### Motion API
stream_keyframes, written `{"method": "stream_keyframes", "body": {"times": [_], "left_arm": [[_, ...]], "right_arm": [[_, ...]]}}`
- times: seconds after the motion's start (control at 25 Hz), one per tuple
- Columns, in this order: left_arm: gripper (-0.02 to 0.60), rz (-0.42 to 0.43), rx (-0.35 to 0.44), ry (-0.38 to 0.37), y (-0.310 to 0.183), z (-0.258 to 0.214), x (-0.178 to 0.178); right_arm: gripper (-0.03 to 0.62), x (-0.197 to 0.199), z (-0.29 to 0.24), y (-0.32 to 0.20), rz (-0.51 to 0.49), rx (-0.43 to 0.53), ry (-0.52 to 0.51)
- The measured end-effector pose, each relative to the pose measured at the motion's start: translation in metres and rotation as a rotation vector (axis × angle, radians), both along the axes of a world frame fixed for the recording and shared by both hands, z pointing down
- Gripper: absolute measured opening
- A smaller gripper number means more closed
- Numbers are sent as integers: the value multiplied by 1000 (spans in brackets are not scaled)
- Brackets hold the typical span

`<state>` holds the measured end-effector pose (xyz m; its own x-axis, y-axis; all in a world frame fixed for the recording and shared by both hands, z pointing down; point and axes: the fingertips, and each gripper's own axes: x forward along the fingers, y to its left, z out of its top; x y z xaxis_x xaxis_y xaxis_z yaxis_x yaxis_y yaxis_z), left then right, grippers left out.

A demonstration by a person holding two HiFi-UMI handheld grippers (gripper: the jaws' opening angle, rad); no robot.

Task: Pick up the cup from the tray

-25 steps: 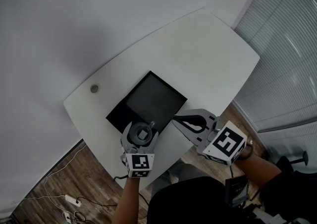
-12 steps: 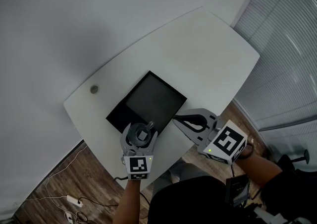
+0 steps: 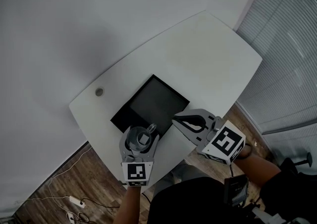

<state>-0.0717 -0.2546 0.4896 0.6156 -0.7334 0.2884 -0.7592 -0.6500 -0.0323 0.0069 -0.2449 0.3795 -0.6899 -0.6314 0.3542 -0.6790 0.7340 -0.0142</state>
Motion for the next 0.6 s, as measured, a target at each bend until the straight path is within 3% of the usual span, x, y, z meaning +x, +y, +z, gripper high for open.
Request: {"method": "stream_keyframes", "body": {"times": [0.6], "left_arm": [[393,-95,34,21,31,-85,-39]], "right_arm": [[5,-23,-33,3,-77,86,-45]]}}
